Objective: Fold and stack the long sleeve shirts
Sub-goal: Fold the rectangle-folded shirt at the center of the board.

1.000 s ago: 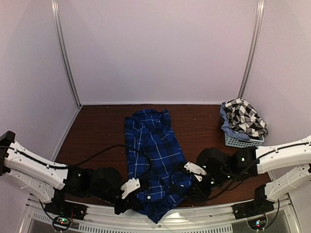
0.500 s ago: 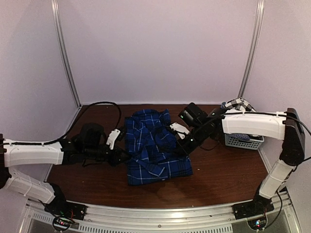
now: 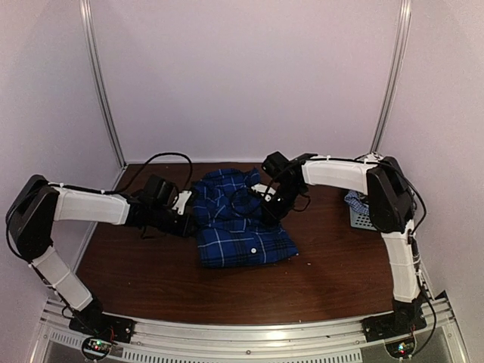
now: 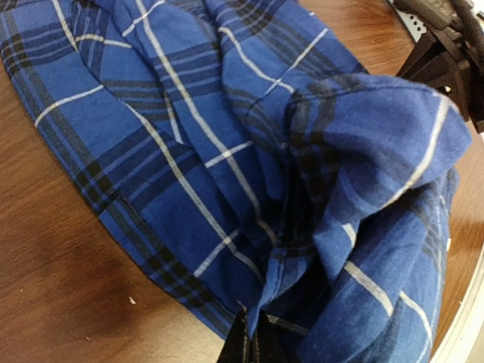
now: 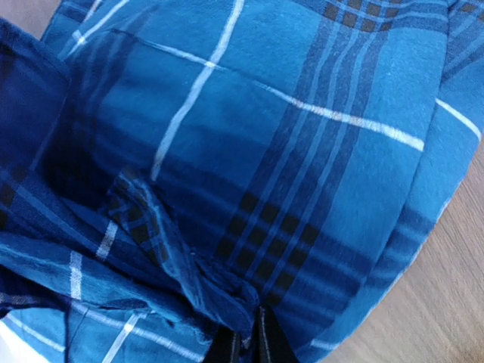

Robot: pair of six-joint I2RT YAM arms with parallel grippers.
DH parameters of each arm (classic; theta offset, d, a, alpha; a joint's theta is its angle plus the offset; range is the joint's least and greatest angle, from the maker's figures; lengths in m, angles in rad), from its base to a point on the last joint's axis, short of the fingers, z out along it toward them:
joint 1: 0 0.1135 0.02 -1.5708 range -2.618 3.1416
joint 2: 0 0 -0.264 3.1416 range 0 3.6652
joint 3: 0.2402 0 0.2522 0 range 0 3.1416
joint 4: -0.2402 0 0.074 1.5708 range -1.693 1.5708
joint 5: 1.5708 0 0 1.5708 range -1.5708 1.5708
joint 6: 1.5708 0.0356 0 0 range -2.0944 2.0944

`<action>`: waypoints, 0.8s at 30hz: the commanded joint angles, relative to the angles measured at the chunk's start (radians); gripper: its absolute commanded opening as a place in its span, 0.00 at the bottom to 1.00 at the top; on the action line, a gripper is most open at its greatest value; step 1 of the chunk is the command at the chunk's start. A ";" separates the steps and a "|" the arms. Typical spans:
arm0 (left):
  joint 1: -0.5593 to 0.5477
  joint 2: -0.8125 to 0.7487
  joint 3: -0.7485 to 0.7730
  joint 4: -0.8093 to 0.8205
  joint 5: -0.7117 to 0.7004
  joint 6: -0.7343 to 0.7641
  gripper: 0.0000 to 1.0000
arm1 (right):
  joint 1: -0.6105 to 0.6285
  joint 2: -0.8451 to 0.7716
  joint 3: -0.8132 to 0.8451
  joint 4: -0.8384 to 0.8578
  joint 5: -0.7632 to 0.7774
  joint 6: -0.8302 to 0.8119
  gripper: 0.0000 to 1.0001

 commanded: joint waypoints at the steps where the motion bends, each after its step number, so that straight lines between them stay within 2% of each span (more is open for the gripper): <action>1: 0.014 0.067 0.060 -0.028 -0.018 0.026 0.00 | -0.017 0.042 0.102 -0.042 -0.023 -0.036 0.14; 5: 0.017 0.121 0.079 -0.030 -0.061 0.020 0.00 | -0.038 0.045 0.116 -0.022 -0.013 -0.008 0.26; 9: 0.018 0.140 0.078 -0.029 -0.111 0.010 0.00 | -0.071 -0.020 0.065 0.038 -0.010 0.032 0.50; 12: 0.018 0.137 0.072 -0.036 -0.148 0.002 0.00 | -0.093 -0.084 -0.002 0.095 -0.020 0.057 0.63; 17: 0.018 0.123 0.050 -0.030 -0.181 -0.010 0.04 | -0.102 -0.173 -0.190 0.234 -0.085 0.096 0.69; 21: 0.020 0.105 0.035 -0.002 -0.198 -0.027 0.15 | -0.102 -0.230 -0.347 0.369 -0.124 0.161 0.75; 24: 0.024 0.078 0.021 0.036 -0.200 -0.044 0.27 | -0.102 -0.276 -0.452 0.487 -0.159 0.207 0.76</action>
